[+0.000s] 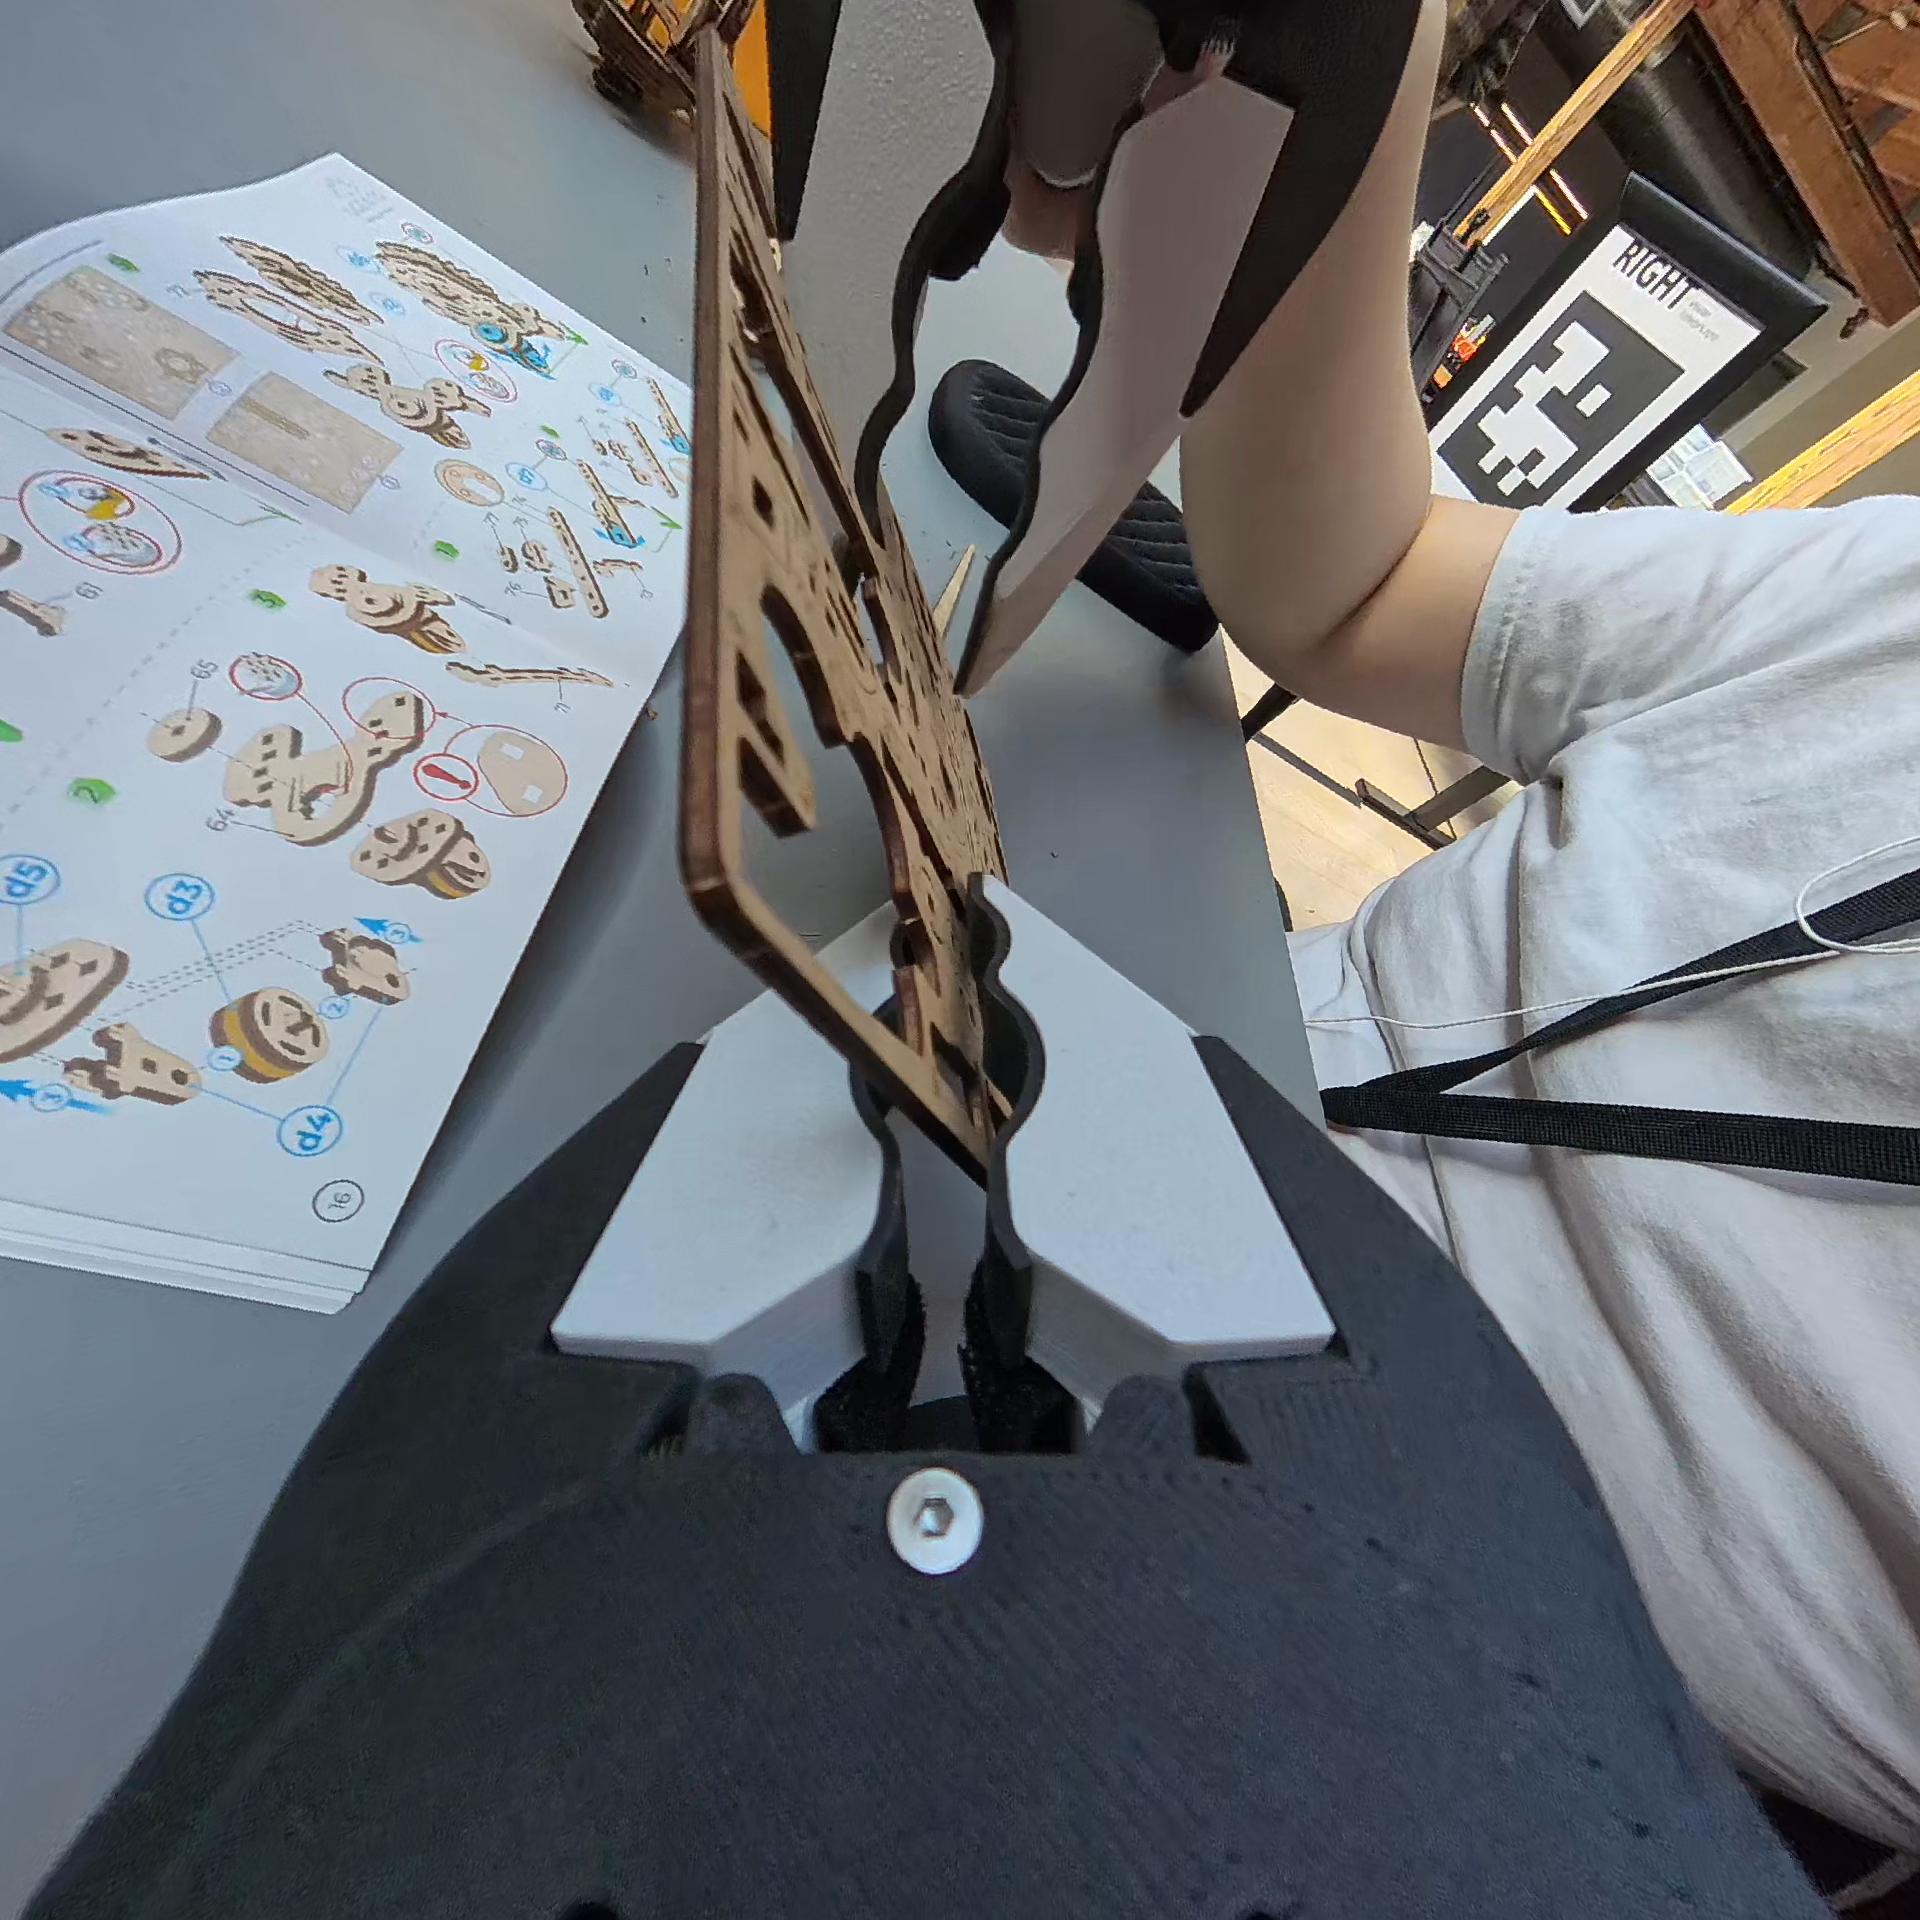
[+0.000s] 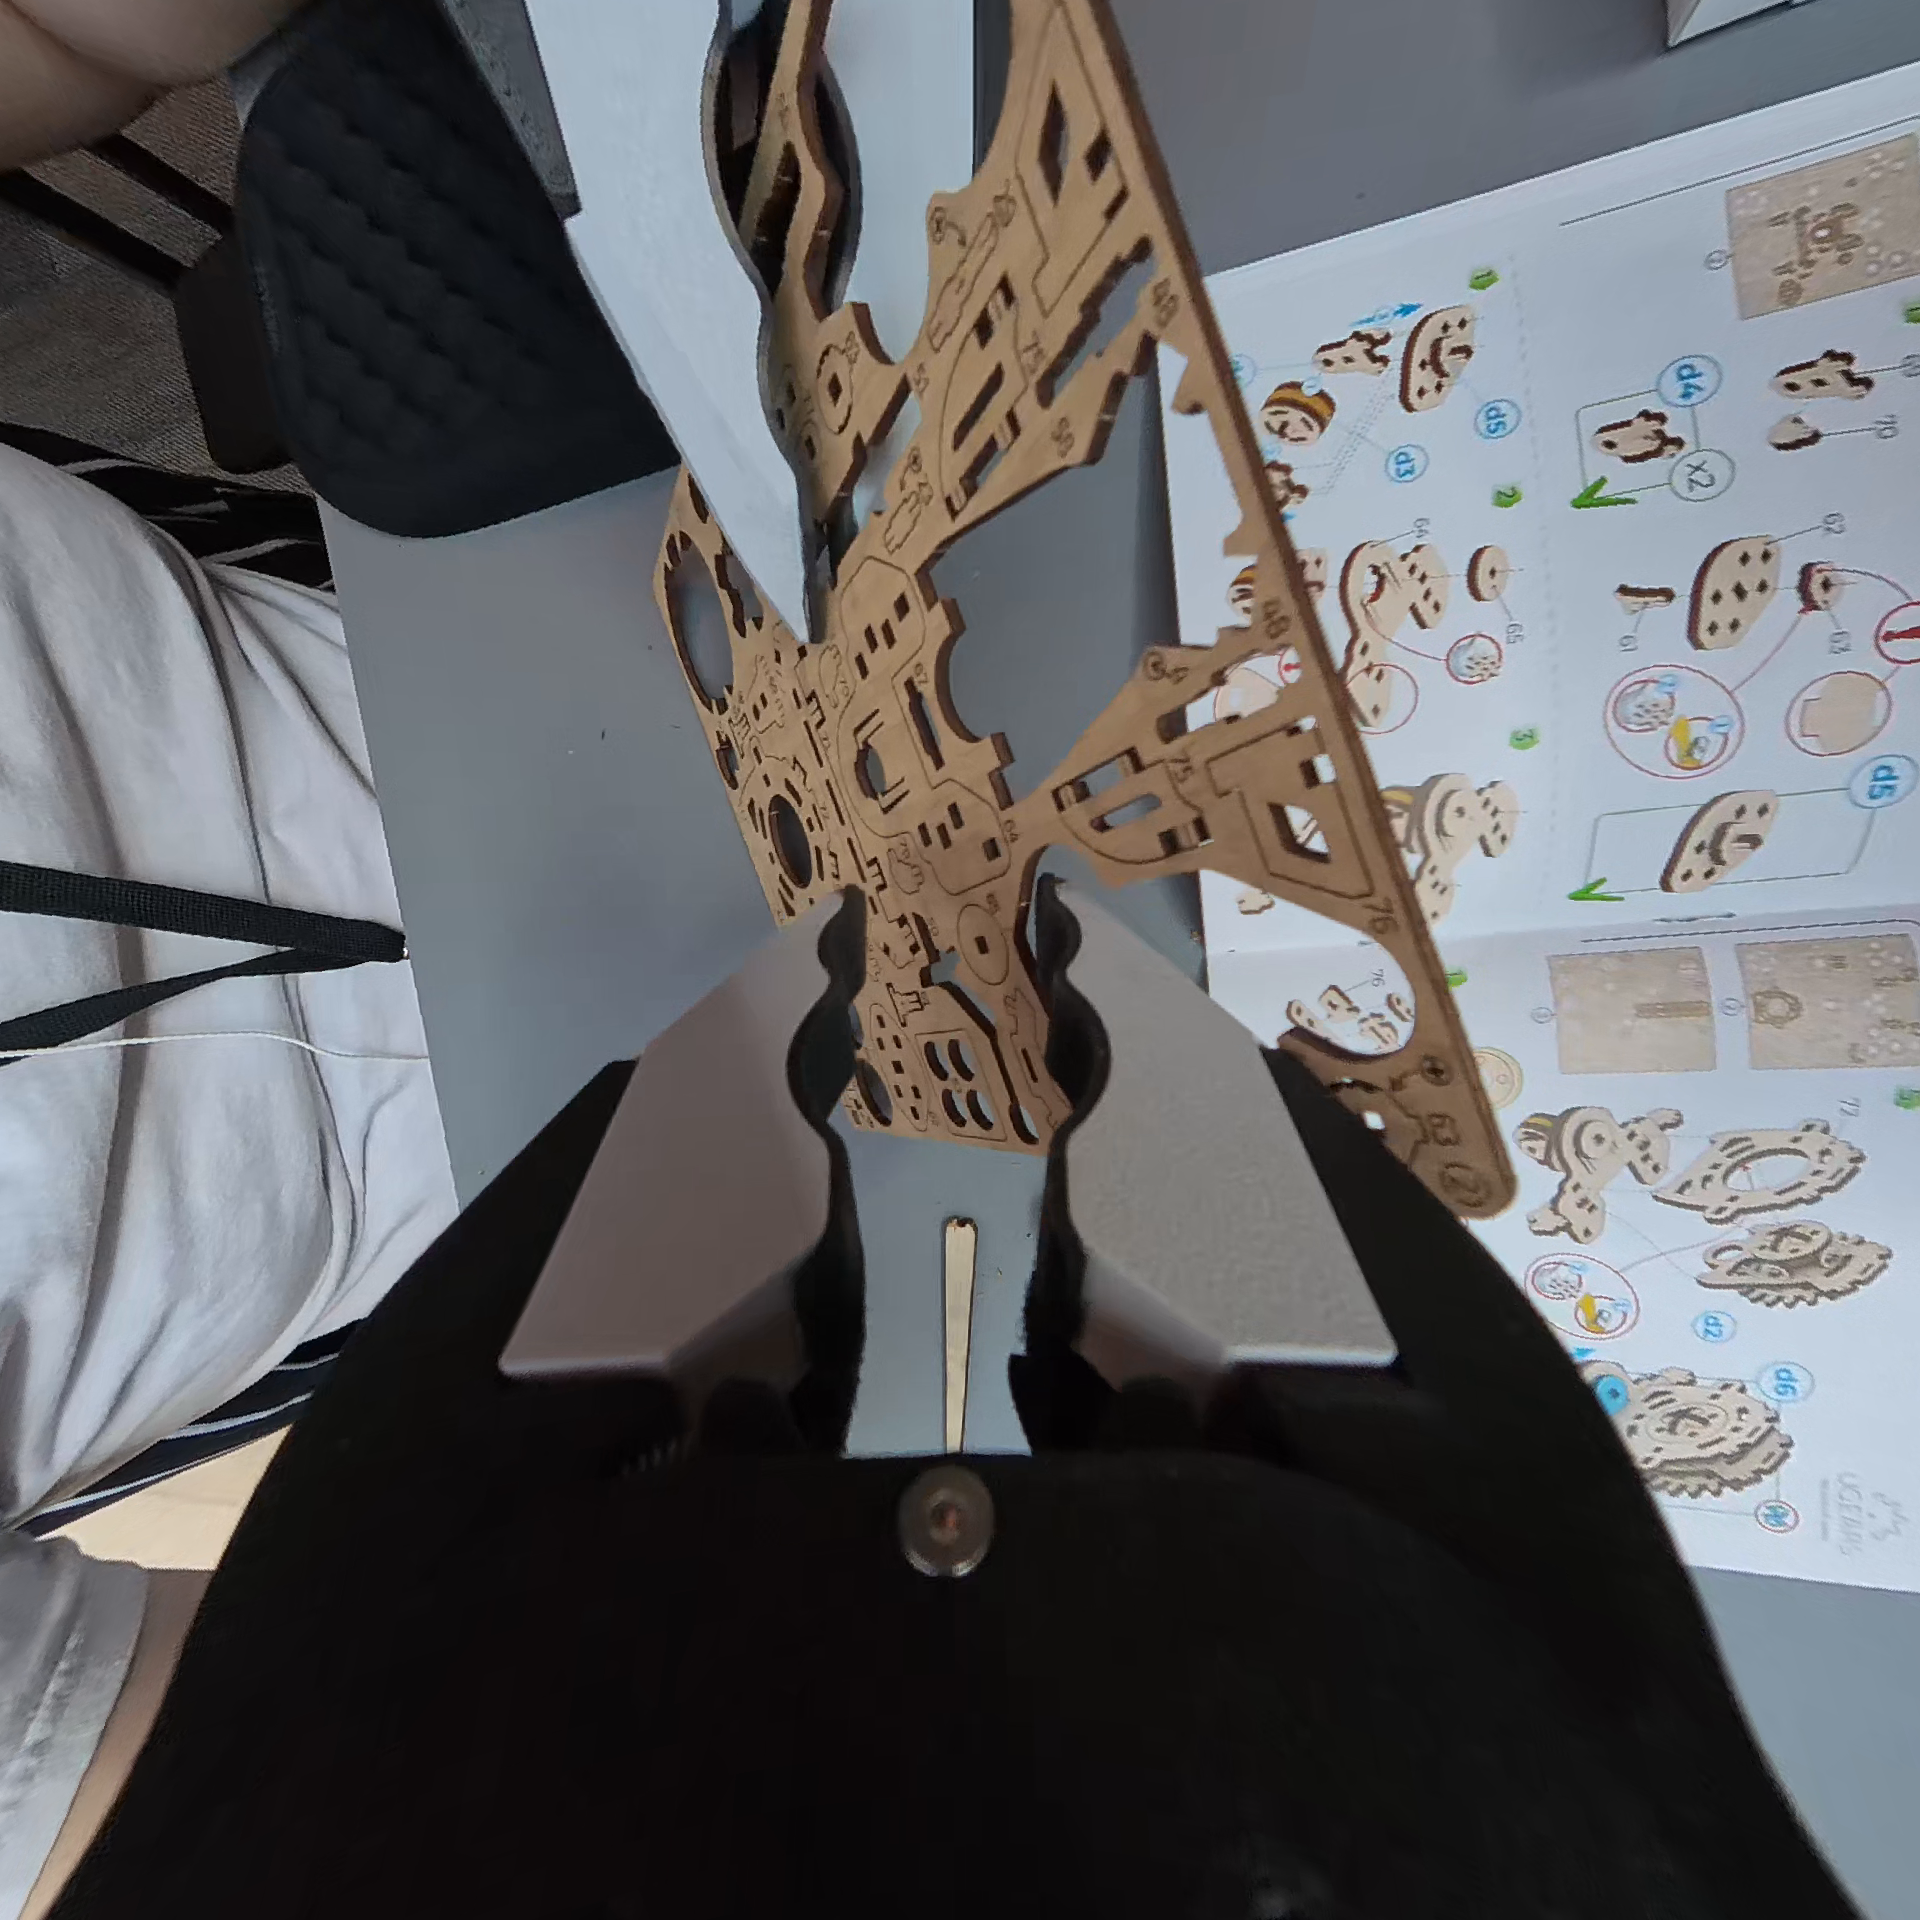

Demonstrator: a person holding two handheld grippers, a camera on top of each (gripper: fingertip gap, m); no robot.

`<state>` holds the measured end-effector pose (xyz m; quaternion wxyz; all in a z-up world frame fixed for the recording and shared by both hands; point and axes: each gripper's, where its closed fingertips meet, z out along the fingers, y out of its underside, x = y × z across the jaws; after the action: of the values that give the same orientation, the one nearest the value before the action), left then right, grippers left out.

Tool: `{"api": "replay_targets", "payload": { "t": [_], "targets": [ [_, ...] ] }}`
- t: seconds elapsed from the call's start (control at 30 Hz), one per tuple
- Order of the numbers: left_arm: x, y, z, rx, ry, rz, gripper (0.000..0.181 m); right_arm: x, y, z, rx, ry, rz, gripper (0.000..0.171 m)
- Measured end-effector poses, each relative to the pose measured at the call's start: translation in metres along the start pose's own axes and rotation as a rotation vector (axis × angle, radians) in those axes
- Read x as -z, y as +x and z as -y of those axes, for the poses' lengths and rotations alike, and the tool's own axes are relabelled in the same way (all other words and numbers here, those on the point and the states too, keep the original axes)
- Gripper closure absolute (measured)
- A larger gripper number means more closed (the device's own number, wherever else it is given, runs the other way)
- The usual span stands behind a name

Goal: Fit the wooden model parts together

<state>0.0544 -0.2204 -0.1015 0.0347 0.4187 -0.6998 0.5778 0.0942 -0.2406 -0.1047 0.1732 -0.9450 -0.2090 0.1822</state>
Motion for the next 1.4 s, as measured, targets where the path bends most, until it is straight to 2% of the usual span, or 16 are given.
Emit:
{"api": "replay_targets", "payload": {
  "t": [0.07, 0.17, 0.23, 0.37, 0.6, 0.87, 0.93, 1.03, 1.13, 1.2, 1.27, 1.4],
  "targets": [
    [0.0, 0.0, -0.001, -0.001, -0.004, -0.003, 0.178, -0.001, 0.004, -0.002, 0.021, -0.008, -0.02, 0.152],
    [0.0, -0.003, 0.0, 0.0, 0.004, 0.009, 0.177, -0.003, 0.005, -0.001, 0.001, 0.013, -0.015, 0.149],
    [0.0, -0.003, -0.001, 0.0, -0.002, 0.011, 0.177, -0.006, 0.001, 0.0, -0.039, 0.028, 0.023, 0.14],
    [0.0, -0.003, -0.001, 0.002, -0.004, 0.014, 0.177, -0.008, 0.006, 0.001, -0.053, 0.047, 0.011, 0.148],
    [0.0, -0.005, -0.001, 0.001, -0.005, 0.024, 0.176, -0.012, 0.006, 0.001, -0.047, 0.05, 0.0, 0.144],
    [-0.005, 0.003, -0.002, -0.02, -0.013, 0.01, 0.176, -0.009, -0.001, -0.004, -0.036, 0.061, -0.016, 0.147],
    [-0.008, 0.009, -0.001, -0.02, -0.007, -0.015, 0.171, -0.008, -0.007, -0.008, -0.041, 0.075, -0.018, 0.146],
    [-0.011, 0.013, -0.001, 0.006, 0.001, -0.031, 0.154, -0.008, -0.011, -0.017, -0.087, 0.119, -0.014, 0.146],
    [-0.014, 0.011, -0.003, 0.02, -0.006, -0.025, 0.149, -0.002, -0.012, -0.017, -0.155, 0.236, -0.003, 0.147],
    [-0.014, 0.014, 0.001, 0.038, 0.018, -0.045, 0.153, 0.001, -0.01, -0.017, -0.197, 0.307, -0.004, 0.147],
    [-0.014, 0.02, 0.005, 0.049, 0.045, -0.089, 0.169, 0.002, -0.01, -0.02, -0.208, 0.348, -0.001, 0.147],
    [-0.014, 0.019, 0.005, 0.062, 0.045, -0.087, 0.171, 0.003, -0.007, -0.024, -0.249, 0.379, 0.012, 0.147]
  ]
}}
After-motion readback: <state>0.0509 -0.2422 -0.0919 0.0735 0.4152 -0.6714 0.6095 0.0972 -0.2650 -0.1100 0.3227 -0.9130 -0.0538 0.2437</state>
